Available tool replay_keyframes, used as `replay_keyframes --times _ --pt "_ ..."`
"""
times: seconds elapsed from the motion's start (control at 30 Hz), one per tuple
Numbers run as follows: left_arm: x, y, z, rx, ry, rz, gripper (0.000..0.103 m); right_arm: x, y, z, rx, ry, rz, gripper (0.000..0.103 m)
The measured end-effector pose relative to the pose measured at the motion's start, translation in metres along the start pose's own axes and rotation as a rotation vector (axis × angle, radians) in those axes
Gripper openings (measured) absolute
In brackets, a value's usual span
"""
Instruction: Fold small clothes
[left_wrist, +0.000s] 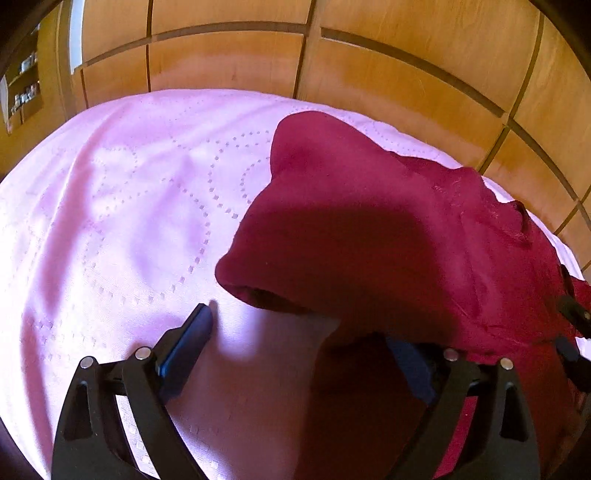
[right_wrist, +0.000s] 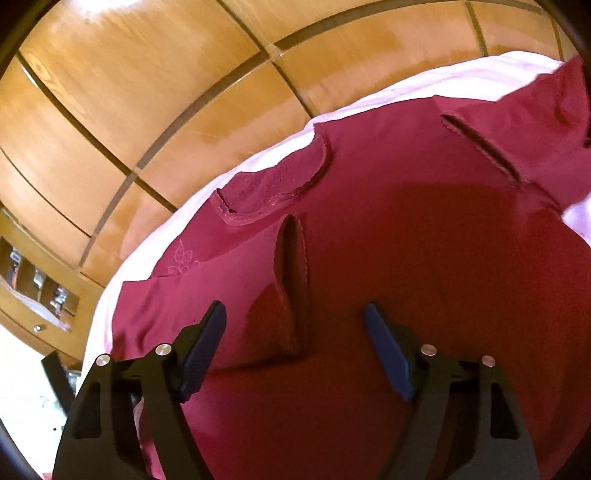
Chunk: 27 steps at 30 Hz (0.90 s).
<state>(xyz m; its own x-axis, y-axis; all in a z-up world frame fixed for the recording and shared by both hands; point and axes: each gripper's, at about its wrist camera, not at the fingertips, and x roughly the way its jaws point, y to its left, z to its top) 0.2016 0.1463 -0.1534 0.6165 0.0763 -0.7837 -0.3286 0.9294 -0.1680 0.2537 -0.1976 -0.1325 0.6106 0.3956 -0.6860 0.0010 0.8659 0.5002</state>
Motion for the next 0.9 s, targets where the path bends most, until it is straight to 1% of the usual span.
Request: replay_keyframes --times 0.03,0.1,0.13,0.17,0.2,0.27,0.33,0.37,0.43,0.47,0.5,0.53,0.57,0.6,0.63,0.67,0.7,0.73,0.77,0.8,0.83,0.9 --pt "0.001 -0.003 -0.001 -0.005 -0.001 -0.008 0.093 0.005 0.005 0.001 -0.025 0.011 0.005 0.060" --pt "0.000 0.002 -0.004 -0.018 -0.008 -0.026 0.093 0.008 0.011 0.002 -0.064 0.037 0.017 0.040" --pt "0.000 0.001 -0.004 -0.019 -0.010 -0.028 0.093 0.010 0.015 0.003 -0.084 0.045 0.017 0.035" --pt "0.000 0.001 -0.004 -0.016 -0.008 -0.027 0.093 0.010 0.020 0.005 -0.117 0.044 0.010 0.025" --pt "0.002 0.000 -0.006 -0.014 -0.007 -0.028 0.096 0.009 0.023 0.008 -0.141 0.033 -0.012 0.017" --pt "0.003 -0.003 -0.006 -0.011 -0.003 -0.034 0.096 0.003 0.024 0.014 -0.162 -0.009 -0.060 0.008" --pt "0.005 -0.005 -0.007 -0.012 -0.003 -0.038 0.097 -0.003 0.016 0.024 -0.152 -0.059 -0.109 0.005" --pt "0.005 -0.005 -0.007 -0.014 -0.004 -0.042 0.097 -0.005 0.011 0.027 -0.146 -0.074 -0.127 0.001" --pt "0.006 -0.005 -0.007 -0.015 -0.004 -0.045 0.098 -0.009 -0.005 0.034 -0.124 -0.103 -0.177 0.001" --pt "0.006 -0.005 -0.008 -0.014 -0.003 -0.045 0.098 -0.009 -0.013 0.036 -0.101 -0.100 -0.171 0.001" --pt "0.007 -0.006 -0.007 -0.012 -0.002 -0.045 0.099 -0.009 -0.022 0.036 -0.048 -0.085 -0.111 0.001" --pt "0.008 -0.007 -0.007 -0.011 0.000 -0.045 0.099 -0.011 -0.030 0.035 0.008 -0.069 -0.012 0.001" --pt "0.009 -0.008 -0.006 -0.009 0.002 -0.044 0.100 -0.011 -0.031 0.034 0.035 -0.055 0.047 0.003" --pt "0.011 -0.010 -0.005 -0.007 0.003 -0.042 0.100 -0.011 -0.030 0.031 0.041 -0.037 0.079 0.011" --pt "0.011 -0.011 -0.005 -0.005 0.003 -0.041 0.100 -0.011 -0.026 0.027 0.025 -0.025 0.083 0.024" --pt "0.010 -0.011 -0.005 -0.005 0.003 -0.041 0.100 -0.013 -0.023 0.023 0.012 -0.021 0.086 0.067" --pt "0.010 -0.010 -0.005 -0.006 0.001 -0.043 0.100 -0.014 -0.020 0.019 0.006 -0.025 0.092 0.087" --pt "0.010 -0.010 -0.004 -0.006 0.003 -0.046 0.100 -0.015 -0.017 0.015 0.003 -0.031 0.109 0.086" --pt "0.010 -0.011 -0.004 -0.009 0.001 -0.048 0.100 -0.013 -0.014 0.013 -0.006 -0.019 0.121 0.082" --pt "0.010 -0.010 -0.004 -0.013 -0.003 -0.053 0.100 -0.008 -0.009 0.010 -0.028 0.004 0.117 0.072" --pt "0.009 -0.009 -0.004 -0.015 -0.006 -0.056 0.100 -0.001 -0.004 0.008 -0.051 0.023 0.100 0.067" --pt "0.008 -0.007 -0.005 -0.019 -0.011 -0.057 0.100 0.012 0.005 0.005 -0.076 0.055 0.087 0.045"
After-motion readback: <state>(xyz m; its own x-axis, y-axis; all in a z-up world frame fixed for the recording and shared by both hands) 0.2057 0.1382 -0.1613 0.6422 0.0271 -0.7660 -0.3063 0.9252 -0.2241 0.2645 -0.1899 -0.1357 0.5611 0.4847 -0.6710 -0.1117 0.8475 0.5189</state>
